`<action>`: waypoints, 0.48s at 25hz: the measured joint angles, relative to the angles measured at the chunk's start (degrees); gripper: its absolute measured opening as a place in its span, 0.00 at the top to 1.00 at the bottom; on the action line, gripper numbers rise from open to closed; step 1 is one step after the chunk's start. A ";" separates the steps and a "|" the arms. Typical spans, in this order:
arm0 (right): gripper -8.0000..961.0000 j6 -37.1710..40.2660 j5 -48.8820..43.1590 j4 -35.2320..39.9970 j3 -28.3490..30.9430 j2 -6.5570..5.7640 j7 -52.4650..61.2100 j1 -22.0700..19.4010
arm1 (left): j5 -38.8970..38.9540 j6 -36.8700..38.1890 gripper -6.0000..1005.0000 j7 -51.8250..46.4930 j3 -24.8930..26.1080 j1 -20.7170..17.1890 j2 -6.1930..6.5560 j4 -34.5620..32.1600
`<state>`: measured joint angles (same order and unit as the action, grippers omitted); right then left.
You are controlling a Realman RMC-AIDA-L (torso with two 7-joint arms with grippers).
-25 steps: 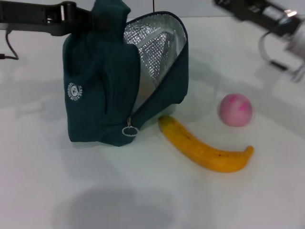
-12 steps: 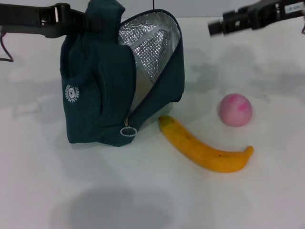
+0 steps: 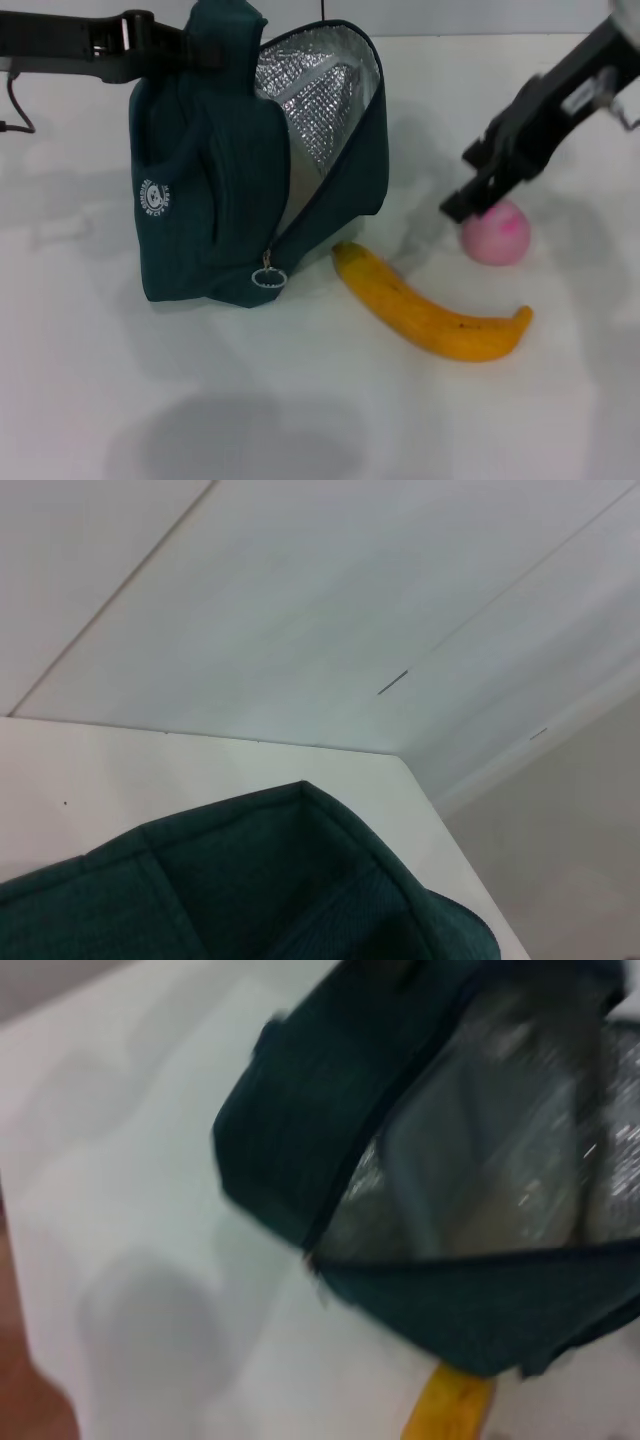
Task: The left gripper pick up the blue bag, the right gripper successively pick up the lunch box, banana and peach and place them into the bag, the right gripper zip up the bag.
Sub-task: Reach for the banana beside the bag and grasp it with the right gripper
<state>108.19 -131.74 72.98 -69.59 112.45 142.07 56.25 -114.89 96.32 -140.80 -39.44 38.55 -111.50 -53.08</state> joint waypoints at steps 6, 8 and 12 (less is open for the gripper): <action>0.20 -2.27 -5.45 -4.30 -7.02 2.36 -0.52 1.08 | 0.05 0.04 0.92 0.03 -0.09 -0.06 -0.05 0.00; 0.20 -3.83 -6.24 -5.46 -8.73 2.95 -0.83 0.57 | 0.05 0.09 0.92 0.10 -0.21 -0.16 -0.10 0.00; 0.20 -8.53 -6.04 -7.02 -12.65 3.23 -0.99 -1.24 | 0.02 0.30 0.91 0.14 -0.27 -0.47 -0.14 0.01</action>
<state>99.67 -137.77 65.96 -82.24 115.68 141.08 55.01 -114.87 96.62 -140.66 -39.71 38.07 -111.63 -53.07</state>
